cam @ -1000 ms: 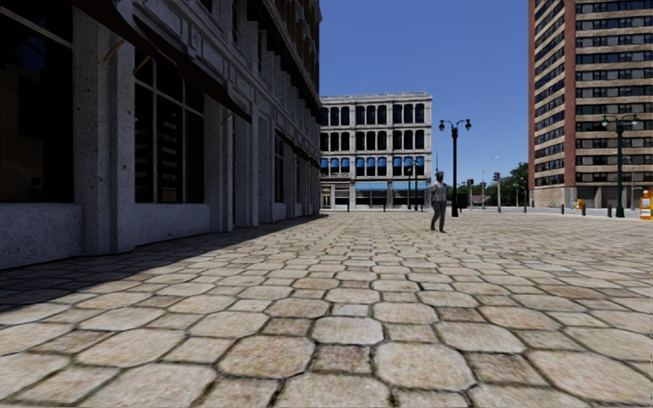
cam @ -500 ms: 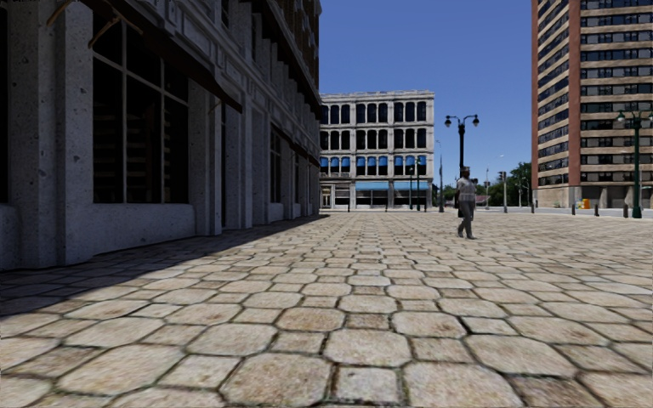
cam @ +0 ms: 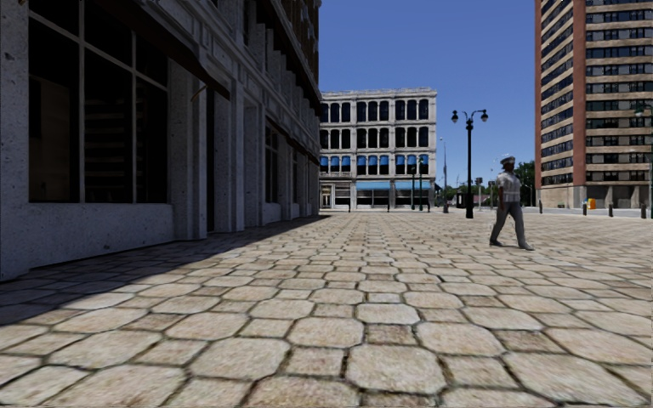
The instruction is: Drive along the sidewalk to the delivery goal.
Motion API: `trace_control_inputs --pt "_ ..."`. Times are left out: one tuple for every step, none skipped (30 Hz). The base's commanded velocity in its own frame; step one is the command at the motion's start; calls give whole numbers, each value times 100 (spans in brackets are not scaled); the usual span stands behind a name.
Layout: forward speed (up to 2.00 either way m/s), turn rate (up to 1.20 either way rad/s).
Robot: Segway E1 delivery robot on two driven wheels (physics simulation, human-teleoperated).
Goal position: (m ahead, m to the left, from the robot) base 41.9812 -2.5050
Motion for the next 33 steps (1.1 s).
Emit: trace_control_inputs --pt "200 0" --pt "200 0" --pt "200 0" --pt "200 0" --pt "200 0" --pt "200 0" --pt "200 0" --pt "200 0" --pt "200 0" --pt "200 -3" --pt "200 -18" --pt "200 -37" --pt "200 -62" --pt "200 -107" --pt "200 -120" --pt "200 -120" --pt "200 -120" --pt "200 -74" --pt "200 -3" --pt "200 -3" --pt "200 -2" --pt "200 -2" --pt "200 -1" --pt "200 -1" --pt "200 -1" --pt "200 -1" --pt "200 -1" --pt "200 -1" --pt "200 -1" --pt "200 -1" --pt "200 -1" --pt "200 -1" --pt "200 -1"
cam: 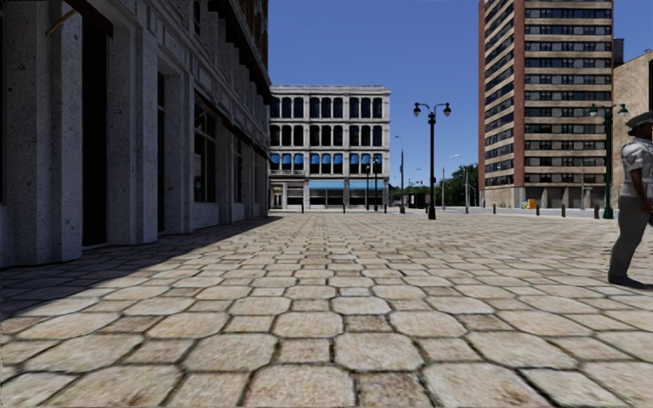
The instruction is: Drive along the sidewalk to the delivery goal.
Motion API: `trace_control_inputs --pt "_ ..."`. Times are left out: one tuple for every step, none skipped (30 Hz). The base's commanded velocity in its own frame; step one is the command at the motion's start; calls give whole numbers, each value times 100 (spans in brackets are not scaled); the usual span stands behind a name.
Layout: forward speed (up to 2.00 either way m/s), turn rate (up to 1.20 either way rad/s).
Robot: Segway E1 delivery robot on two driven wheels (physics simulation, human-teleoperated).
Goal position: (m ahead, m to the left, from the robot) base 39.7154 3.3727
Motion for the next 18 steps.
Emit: trace_control_inputs --pt "200 -1" --pt "200 -1" --pt "200 -1" --pt "200 -42" --pt "200 -87" --pt "200 -102" --pt "200 -120" --pt "200 -120" --pt "200 -120" --pt "200 -120" --pt "200 -120" --pt "200 -120" --pt "200 -120" --pt "200 -120" --pt "200 -120" --pt "200 -120" --pt "200 -120" --pt "200 -120"
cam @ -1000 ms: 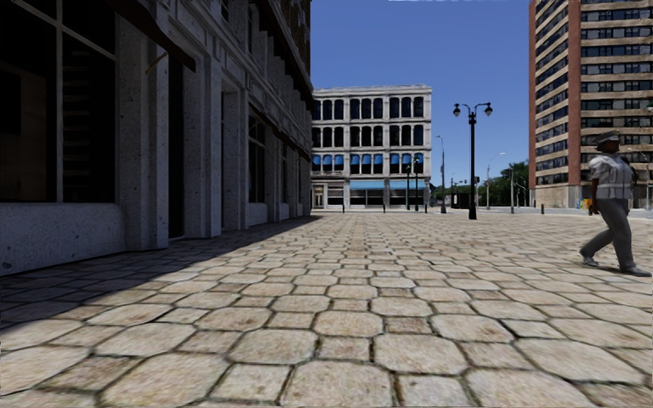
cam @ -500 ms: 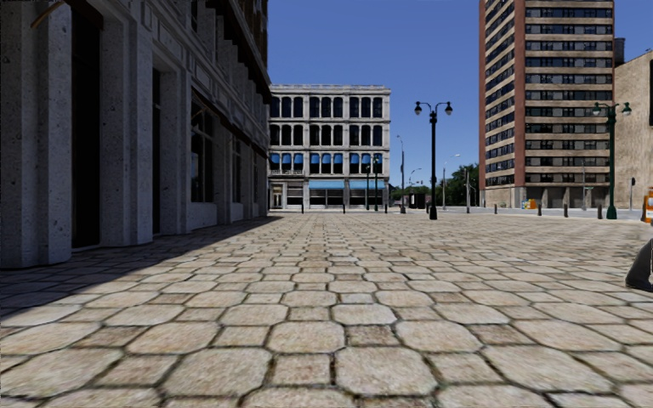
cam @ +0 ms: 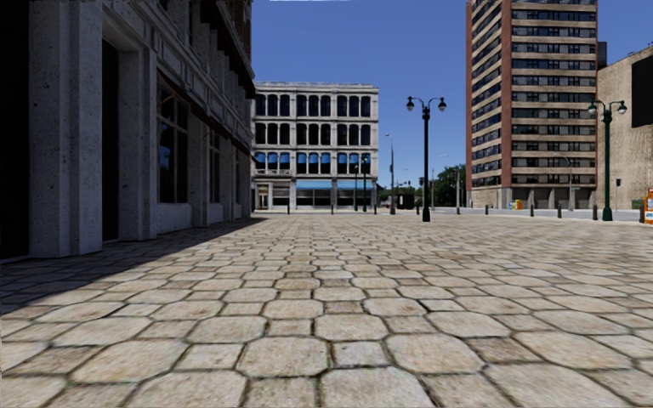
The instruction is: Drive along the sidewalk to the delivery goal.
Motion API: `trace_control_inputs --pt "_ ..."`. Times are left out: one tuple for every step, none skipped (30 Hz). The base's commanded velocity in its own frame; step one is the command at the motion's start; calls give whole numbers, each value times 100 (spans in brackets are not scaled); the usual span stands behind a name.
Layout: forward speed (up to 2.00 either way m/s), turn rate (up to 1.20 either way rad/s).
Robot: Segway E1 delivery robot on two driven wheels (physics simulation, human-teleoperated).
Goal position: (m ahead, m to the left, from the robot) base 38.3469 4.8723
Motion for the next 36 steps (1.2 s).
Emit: trace_control_inputs --pt "200 -117" --pt "200 -117" --pt "200 -92" --pt "200 -63" --pt "200 -20" --pt "200 -13" --pt "200 -11" --pt "200 -10" --pt "200 -9" --pt "200 -9" --pt "200 -9" --pt "200 -9" --pt "200 -9" --pt "200 -9" --pt "200 -9" --pt "200 -9" --pt "200 -9" --pt "200 -9" --pt "200 -9" --pt "200 -9" --pt "200 -9" --pt "200 -9" --pt "200 -9" --pt "200 -9" --pt "200 -20" --pt "200 -28" --pt "200 -31" --pt "200 -39" --pt "200 -45" --pt "200 -45" --pt "200 -47" --pt "200 -48" --pt "200 -52" --pt "200 -73" --pt "200 -81" --pt "200 -84"
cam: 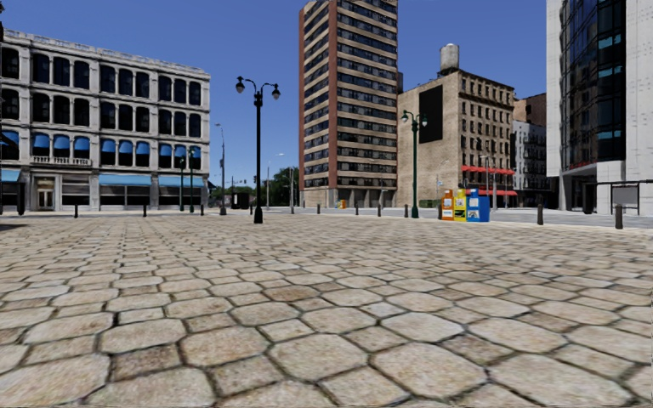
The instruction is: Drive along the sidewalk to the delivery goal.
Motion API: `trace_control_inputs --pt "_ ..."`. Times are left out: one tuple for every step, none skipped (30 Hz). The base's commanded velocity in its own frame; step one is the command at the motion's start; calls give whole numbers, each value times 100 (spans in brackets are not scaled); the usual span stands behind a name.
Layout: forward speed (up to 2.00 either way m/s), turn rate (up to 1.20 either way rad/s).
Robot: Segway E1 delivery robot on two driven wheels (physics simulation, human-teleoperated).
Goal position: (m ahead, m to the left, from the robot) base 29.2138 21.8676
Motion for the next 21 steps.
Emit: trace_control_inputs --pt "200 -78" --pt "200 -56" --pt "200 -30" --pt "200 -14" --pt "200 -6" --pt "200 -4" --pt "200 -3" --pt "200 -2" --pt "200 0" --pt "200 0" --pt "200 0" --pt "200 0" --pt "200 0" --pt "200 0" --pt "200 0" --pt "200 0" --pt "200 0" --pt "200 0" --pt "200 0" --pt "200 0" --pt "200 0"
